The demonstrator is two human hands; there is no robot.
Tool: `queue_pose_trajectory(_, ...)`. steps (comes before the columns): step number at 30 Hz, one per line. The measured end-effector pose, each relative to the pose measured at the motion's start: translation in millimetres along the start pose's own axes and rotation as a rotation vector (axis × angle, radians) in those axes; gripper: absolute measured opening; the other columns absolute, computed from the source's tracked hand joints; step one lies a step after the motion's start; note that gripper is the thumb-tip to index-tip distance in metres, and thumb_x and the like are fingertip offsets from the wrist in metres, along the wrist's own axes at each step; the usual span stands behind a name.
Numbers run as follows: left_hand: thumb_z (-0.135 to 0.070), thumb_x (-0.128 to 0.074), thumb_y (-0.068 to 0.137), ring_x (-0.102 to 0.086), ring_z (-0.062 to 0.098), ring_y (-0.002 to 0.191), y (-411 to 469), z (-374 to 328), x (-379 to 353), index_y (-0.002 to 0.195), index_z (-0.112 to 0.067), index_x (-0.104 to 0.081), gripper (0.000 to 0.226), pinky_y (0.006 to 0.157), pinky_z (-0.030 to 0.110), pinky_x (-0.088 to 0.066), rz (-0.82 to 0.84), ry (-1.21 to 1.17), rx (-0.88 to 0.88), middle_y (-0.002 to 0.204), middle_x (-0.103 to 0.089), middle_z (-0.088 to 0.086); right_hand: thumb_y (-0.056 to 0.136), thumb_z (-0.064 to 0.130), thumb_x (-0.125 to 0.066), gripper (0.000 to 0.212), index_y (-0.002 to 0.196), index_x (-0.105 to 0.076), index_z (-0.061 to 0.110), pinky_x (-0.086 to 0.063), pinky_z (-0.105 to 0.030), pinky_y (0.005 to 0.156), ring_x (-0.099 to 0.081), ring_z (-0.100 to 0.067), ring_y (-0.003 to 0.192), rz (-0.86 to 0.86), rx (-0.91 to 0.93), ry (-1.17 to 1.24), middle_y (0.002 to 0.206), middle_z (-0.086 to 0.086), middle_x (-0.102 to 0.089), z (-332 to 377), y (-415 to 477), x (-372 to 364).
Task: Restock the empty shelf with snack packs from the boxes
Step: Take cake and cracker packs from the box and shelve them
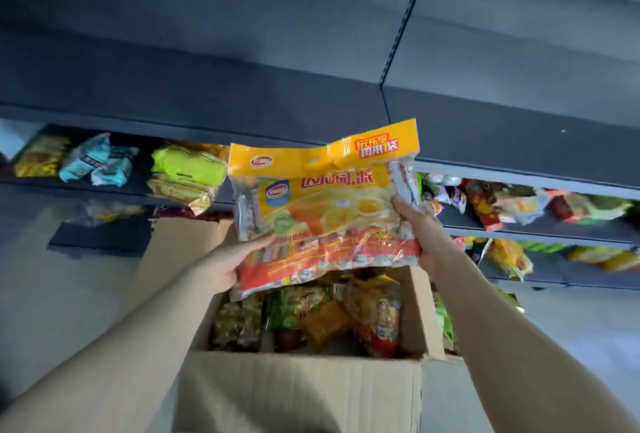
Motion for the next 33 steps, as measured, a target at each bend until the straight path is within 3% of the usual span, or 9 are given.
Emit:
queue_pose_trajectory(2,-0.031,-0.089,0.053,-0.074,0.025,0.084,-18,-19,-7,0.122,-0.012,-0.060,0.077,0.070,0.035,-0.059,0.023,0.038,-0.050,0.097,-0.076,0.010,0.078,0.035,-0.083,0.068,0.137,-0.050,0.022,-0.057,-0.058,0.085,-0.072,-0.036,0.099,0.036,0.057,-0.035,0.116,-0.014,-0.071,36,-20,10)
queue_pose_trajectory(4,-0.026,-0.093,0.050,-0.074,0.026,0.086,-35,-44,-16,0.123,-0.011,-0.060,0.081,0.074,0.039,-0.061,0.029,0.091,-0.151,0.100,-0.076,0.012,0.083,0.032,-0.078,0.053,0.129,-0.054,0.025,-0.058,-0.052,0.087,-0.071,-0.032,0.100,0.105,0.101,-0.117,0.114,-0.010,-0.072,73,-39,25)
queue_pose_trajectory(7,-0.013,-0.089,0.065,-0.074,0.030,0.086,-70,-89,-40,0.119,-0.019,-0.059,0.061,0.069,0.042,-0.062,0.027,0.107,-0.322,0.100,-0.076,0.012,0.088,0.034,-0.073,0.047,0.128,-0.054,0.019,-0.059,-0.035,0.075,-0.074,-0.018,0.089,0.188,0.154,-0.264,0.106,-0.002,-0.075,121,-55,46)
queue_pose_trajectory(9,-0.021,-0.098,0.052,-0.074,0.032,0.088,-89,-121,-61,0.120,-0.016,-0.059,0.078,0.073,0.043,-0.060,-0.014,0.148,-0.424,0.102,-0.075,0.013,0.091,0.028,-0.070,0.034,0.121,-0.056,0.021,-0.053,-0.023,0.059,-0.071,-0.007,0.072,0.210,0.236,-0.377,0.100,0.004,-0.074,151,-62,55)
queue_pose_trajectory(14,-0.047,-0.098,0.021,-0.073,0.030,0.093,-134,-190,-122,0.120,-0.026,-0.057,0.110,0.084,0.047,-0.058,-0.174,0.245,-0.631,0.108,-0.074,0.006,0.086,0.026,-0.076,0.039,0.121,-0.060,0.019,-0.052,-0.024,0.059,-0.069,-0.005,0.067,0.205,0.435,-0.461,0.092,0.008,-0.074,229,-63,88)
queue_pose_trajectory(21,-0.039,-0.088,0.066,-0.070,0.021,0.093,-179,-272,-191,0.125,-0.028,-0.055,0.068,0.083,0.039,-0.057,-0.388,0.277,-0.872,0.112,-0.070,-0.001,0.078,0.032,-0.083,0.048,0.119,-0.061,0.018,-0.057,-0.050,0.089,-0.072,-0.028,0.096,0.192,0.669,-0.408,0.107,-0.004,-0.075,352,-72,109)
queue_pose_trajectory(26,-0.044,-0.084,0.073,-0.062,0.016,0.098,-179,-331,-211,0.135,-0.017,-0.044,0.079,0.075,0.030,-0.051,-0.534,0.296,-0.941,0.118,-0.059,-0.001,0.088,0.024,-0.075,0.026,0.105,-0.059,0.013,-0.051,-0.023,0.052,-0.067,-0.018,0.067,0.133,0.671,-0.222,0.091,-0.007,-0.071,412,-64,95)
queue_pose_trajectory(29,-0.043,-0.087,0.066,-0.065,0.022,0.106,-173,-365,-214,0.129,-0.019,-0.053,0.076,0.093,0.041,-0.052,-0.424,0.364,-0.854,0.120,-0.065,-0.001,0.090,0.019,-0.073,0.034,0.116,-0.057,0.006,-0.056,-0.031,0.055,-0.071,-0.024,0.075,0.086,0.644,-0.091,0.099,-0.012,-0.072,437,-51,86)
queue_pose_trajectory(33,-0.010,-0.073,0.085,-0.070,0.022,0.103,-158,-401,-214,0.122,-0.018,-0.063,0.039,0.098,0.046,-0.051,-0.195,0.473,-0.783,0.113,-0.074,0.003,0.089,0.022,-0.074,0.039,0.120,-0.059,0.004,-0.058,-0.038,0.065,-0.071,-0.027,0.078,0.013,0.625,-0.038,0.104,-0.015,-0.072,471,-27,77)
Point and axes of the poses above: each hand's wrist, its own y-axis towards the middle knuckle, its own x-axis out of the back of the hand, z = x × y, the point moved 2 cm from there along y, towards the middle knuckle
